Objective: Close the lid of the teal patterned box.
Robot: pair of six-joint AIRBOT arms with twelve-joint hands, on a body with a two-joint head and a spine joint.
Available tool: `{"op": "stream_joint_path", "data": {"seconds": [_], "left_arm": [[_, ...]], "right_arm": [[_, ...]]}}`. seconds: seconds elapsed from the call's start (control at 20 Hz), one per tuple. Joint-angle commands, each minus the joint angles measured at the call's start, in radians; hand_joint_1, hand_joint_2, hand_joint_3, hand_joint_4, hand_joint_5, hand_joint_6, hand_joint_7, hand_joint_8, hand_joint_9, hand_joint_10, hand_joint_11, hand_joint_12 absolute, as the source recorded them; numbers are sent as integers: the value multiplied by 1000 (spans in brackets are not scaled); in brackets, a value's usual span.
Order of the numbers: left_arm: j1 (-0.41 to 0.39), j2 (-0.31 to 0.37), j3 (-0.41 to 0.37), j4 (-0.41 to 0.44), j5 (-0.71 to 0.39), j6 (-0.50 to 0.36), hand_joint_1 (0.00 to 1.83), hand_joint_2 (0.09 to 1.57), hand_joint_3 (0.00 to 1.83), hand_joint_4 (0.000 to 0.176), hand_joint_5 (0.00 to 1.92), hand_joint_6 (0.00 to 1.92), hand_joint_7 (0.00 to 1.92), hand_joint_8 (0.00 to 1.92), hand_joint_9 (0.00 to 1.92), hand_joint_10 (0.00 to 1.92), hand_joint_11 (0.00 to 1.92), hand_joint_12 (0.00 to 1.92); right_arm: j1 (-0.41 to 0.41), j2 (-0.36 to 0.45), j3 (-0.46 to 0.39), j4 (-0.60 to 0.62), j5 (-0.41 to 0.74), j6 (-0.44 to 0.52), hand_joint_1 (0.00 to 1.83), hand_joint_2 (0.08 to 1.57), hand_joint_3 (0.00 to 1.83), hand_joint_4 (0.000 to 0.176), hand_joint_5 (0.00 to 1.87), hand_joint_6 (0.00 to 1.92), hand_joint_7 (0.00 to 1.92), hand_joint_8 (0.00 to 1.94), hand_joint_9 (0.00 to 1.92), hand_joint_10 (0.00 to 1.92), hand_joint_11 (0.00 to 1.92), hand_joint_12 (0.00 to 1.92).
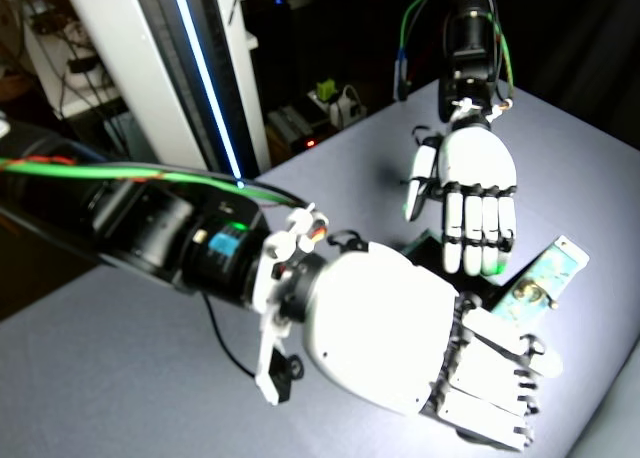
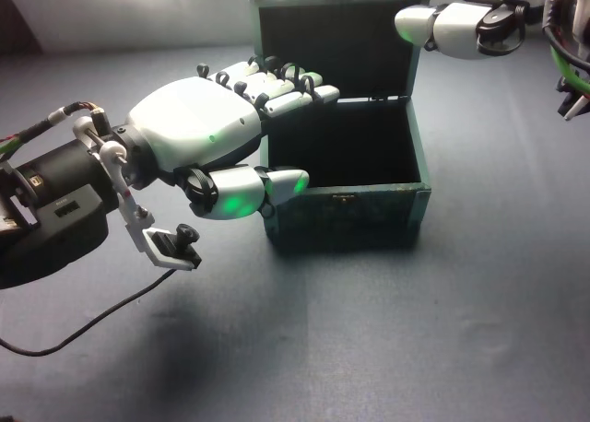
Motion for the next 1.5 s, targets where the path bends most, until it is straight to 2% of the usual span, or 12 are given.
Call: {"op": "stream_joint_path", "data": {"seconds": [0.0,0.2,0.35,0.4,0.5,0.55,0.65,0.9,1.1,1.15,1.35,1.45], "left_arm": [[-7,-2,7,-23,-115,-4,171,1469,0,0,112,18,79,3,65,13,0,692],[1,0,9,-32,-113,-4,251,1464,0,0,153,23,116,4,102,20,0,791],[12,11,2,-40,-120,-5,245,1465,1,0,155,19,121,3,106,18,0,766],[17,15,-1,-44,-125,-5,336,1468,0,0,168,23,131,5,112,19,0,794],[24,21,-5,-50,-135,-5,378,1467,0,0,175,25,130,4,112,18,0,805],[28,27,-10,-50,-142,-5,373,1469,0,0,174,24,125,1,111,18,0,842],[39,41,-26,-50,-163,-5,319,1469,1,5,151,13,103,1,92,10,0,891],[84,69,-63,-54,-213,-5,159,1457,0,9,143,7,132,2,125,23,0,921],[115,82,-78,-72,-239,-5,109,1484,3,19,86,13,58,5,26,16,0,297],[122,84,-80,-75,-241,-5,87,1489,3,39,74,4,36,4,3,1,0,163],[136,86,-83,-89,-247,-5,167,1497,1,10,81,5,45,3,8,2,0,165],[141,86,-83,-95,-246,-5,146,1500,1,27,64,5,30,3,10,2,0,269]], "right_arm": [[15,6,-5,-5,118,2,243,1441,1,0,2,684,145,922,122,1452,41,1921],[15,30,-42,-6,134,2,126,1493,3,0,44,643,233,664,162,1253,88,1901],[15,63,-81,-14,150,2,160,1499,0,0,63,758,299,1260,406,1620,291,1920],[12,73,-89,-16,155,2,130,1489,0,0,80,285,360,1042,437,1466,251,1908],[3,89,-107,-21,169,2,127,1492,0,0,124,143,394,995,461,1454,266,1918],[-3,99,-119,-26,176,2,139,1498,1,0,190,152,365,1140,434,1553,346,1920],[-16,119,-143,-35,191,2,175,1493,1,0,117,764,363,1276,478,1623,491,1921],[-53,161,-203,-55,239,2,134,1500,1,0,39,911,341,1045,348,1440,237,1892],[-82,182,-236,-76,270,16,76,1530,0,0,4,850,272,870,256,1357,150,1912],[-88,185,-238,-85,276,32,96,1520,0,0,10,770,229,680,104,1228,16,1888],[-112,192,-249,-92,296,55,92,1510,0,0,38,504,269,358,43,1018,0,1717],[-121,191,-251,-92,302,63,48,1509,0,0,147,452,363,219,101,941,0,1699]]}}
